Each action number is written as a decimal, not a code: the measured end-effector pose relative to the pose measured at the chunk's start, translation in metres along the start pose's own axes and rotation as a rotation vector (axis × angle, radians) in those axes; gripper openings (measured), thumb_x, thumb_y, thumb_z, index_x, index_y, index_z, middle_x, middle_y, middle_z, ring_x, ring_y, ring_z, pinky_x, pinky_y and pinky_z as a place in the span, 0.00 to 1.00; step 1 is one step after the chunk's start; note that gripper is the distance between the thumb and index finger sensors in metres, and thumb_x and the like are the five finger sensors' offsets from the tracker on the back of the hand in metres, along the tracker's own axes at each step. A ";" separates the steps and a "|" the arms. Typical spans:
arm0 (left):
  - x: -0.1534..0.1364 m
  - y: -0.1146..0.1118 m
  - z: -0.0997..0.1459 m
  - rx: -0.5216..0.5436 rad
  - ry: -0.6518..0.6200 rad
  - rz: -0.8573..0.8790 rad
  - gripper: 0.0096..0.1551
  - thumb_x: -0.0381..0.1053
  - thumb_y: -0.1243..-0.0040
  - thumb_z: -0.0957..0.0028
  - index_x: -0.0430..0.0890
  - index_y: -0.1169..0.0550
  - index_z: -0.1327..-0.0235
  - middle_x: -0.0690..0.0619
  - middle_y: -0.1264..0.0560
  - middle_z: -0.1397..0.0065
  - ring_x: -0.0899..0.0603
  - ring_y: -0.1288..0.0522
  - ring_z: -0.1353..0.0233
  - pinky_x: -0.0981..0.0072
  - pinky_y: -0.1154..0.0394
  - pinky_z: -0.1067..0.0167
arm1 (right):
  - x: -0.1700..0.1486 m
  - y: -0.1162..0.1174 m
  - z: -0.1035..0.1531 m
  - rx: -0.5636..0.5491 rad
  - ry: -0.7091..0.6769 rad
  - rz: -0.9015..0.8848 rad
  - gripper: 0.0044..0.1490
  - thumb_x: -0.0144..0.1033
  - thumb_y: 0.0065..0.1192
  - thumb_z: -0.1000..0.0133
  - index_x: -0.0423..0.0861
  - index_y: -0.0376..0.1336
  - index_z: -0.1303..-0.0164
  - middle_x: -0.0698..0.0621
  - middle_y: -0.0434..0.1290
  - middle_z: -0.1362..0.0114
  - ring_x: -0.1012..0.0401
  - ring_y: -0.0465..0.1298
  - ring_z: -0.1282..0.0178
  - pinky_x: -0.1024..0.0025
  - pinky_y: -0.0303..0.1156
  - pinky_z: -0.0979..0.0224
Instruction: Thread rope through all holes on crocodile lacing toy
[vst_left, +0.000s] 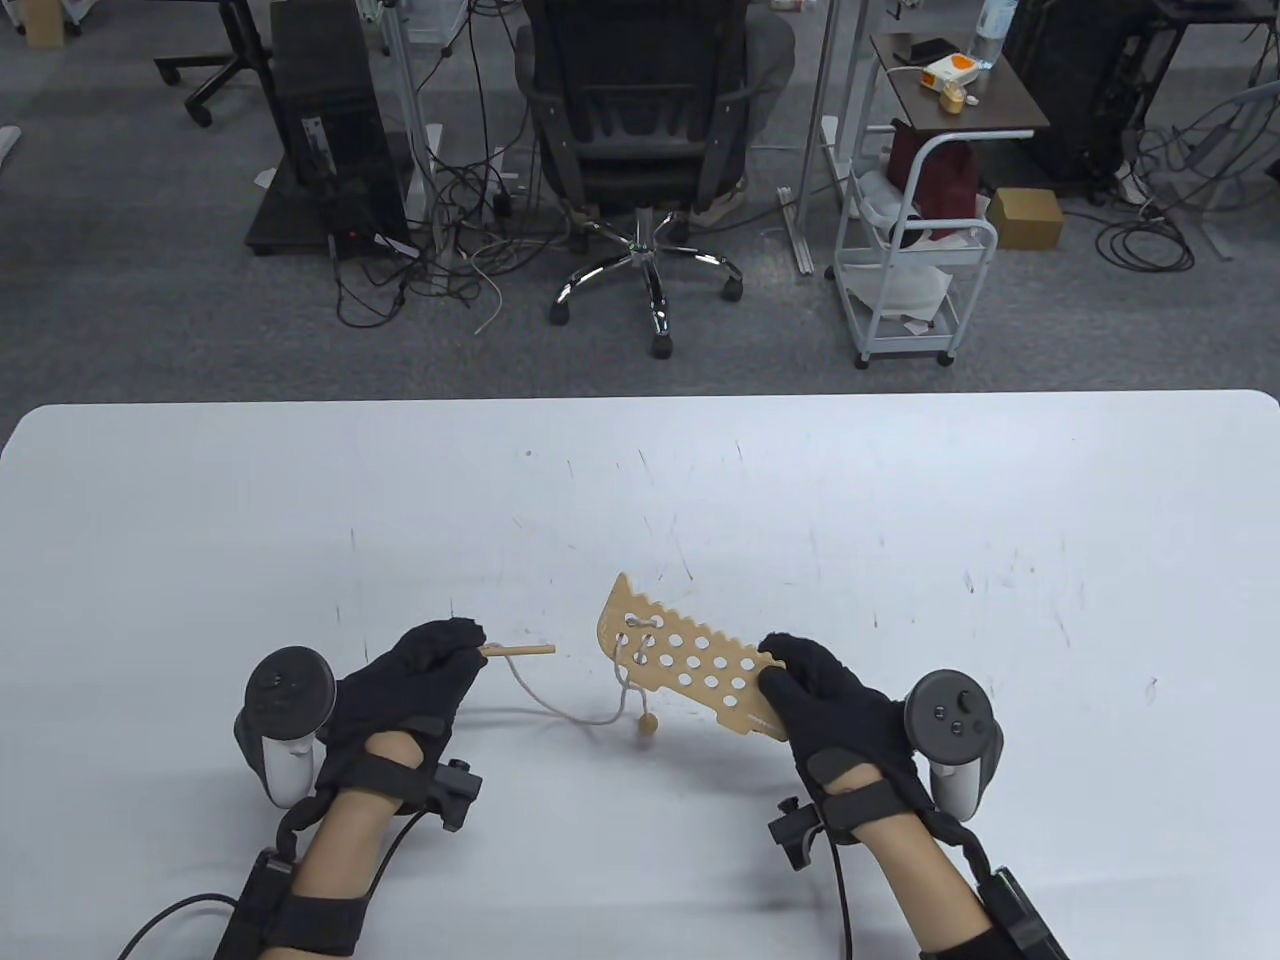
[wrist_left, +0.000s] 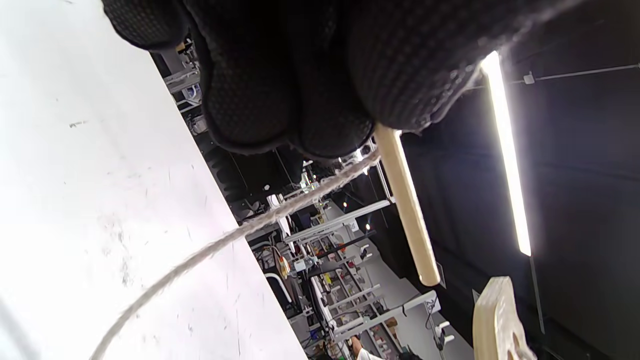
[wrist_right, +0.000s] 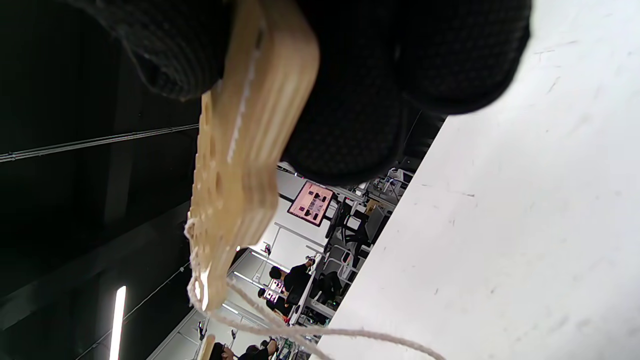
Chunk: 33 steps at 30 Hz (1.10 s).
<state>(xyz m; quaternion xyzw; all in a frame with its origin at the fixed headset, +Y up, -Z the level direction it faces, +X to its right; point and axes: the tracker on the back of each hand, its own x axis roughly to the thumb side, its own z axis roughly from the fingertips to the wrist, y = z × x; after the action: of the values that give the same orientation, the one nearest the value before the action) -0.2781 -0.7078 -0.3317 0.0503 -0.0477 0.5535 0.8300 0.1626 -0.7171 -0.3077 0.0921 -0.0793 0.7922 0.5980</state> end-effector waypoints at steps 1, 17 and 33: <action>0.001 -0.002 0.000 -0.013 -0.006 0.001 0.22 0.52 0.27 0.58 0.56 0.15 0.48 0.55 0.13 0.46 0.44 0.16 0.42 0.40 0.33 0.29 | 0.001 0.001 0.001 0.005 -0.004 -0.001 0.29 0.46 0.64 0.46 0.47 0.65 0.36 0.51 0.81 0.48 0.57 0.85 0.58 0.55 0.77 0.48; 0.000 -0.033 0.001 -0.219 0.013 0.122 0.22 0.50 0.27 0.56 0.55 0.15 0.46 0.54 0.13 0.44 0.44 0.16 0.41 0.39 0.34 0.28 | 0.011 0.018 0.008 0.082 -0.034 -0.038 0.29 0.46 0.65 0.46 0.47 0.65 0.36 0.51 0.81 0.48 0.57 0.85 0.58 0.55 0.77 0.48; -0.002 -0.050 0.002 -0.393 0.044 0.261 0.23 0.46 0.33 0.55 0.55 0.17 0.45 0.54 0.15 0.43 0.43 0.17 0.40 0.37 0.36 0.28 | 0.014 0.030 0.010 0.163 -0.066 -0.082 0.29 0.46 0.65 0.46 0.47 0.65 0.36 0.51 0.81 0.47 0.57 0.85 0.58 0.55 0.77 0.48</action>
<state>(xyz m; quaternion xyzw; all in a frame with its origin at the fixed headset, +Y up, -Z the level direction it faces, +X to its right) -0.2331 -0.7292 -0.3314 -0.1307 -0.1425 0.6371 0.7461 0.1308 -0.7148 -0.2949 0.1697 -0.0303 0.7674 0.6176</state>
